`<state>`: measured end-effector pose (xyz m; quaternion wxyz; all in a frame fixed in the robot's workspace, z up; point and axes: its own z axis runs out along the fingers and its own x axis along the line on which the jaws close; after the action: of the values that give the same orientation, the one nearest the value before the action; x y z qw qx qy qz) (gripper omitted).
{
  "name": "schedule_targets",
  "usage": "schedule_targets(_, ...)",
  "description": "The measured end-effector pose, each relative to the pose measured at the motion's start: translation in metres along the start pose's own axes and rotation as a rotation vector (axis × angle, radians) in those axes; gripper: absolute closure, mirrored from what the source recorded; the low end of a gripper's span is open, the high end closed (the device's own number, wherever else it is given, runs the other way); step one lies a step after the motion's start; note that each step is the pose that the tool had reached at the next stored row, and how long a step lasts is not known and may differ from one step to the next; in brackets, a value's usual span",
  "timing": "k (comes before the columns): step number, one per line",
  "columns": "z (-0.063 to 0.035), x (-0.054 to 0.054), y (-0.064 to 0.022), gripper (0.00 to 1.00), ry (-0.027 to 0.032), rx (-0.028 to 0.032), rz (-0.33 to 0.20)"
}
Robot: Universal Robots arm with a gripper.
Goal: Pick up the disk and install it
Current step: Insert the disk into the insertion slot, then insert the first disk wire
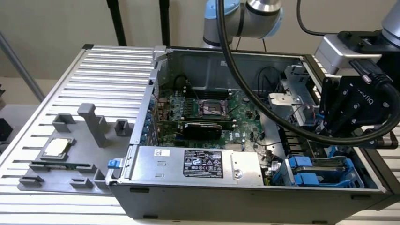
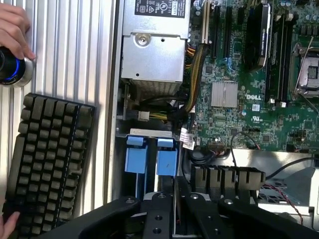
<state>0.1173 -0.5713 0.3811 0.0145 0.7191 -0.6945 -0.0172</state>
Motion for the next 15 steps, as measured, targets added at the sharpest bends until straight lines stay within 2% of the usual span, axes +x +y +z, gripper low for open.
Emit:
schedule_targets(13, 0.0, 0.0, 0.0, 1.0, 0.0, 0.0, 0.0)
schedule_targets(15, -0.0001, 0.0, -0.0011, 1.0, -0.0016, 0.0001, 0.0)
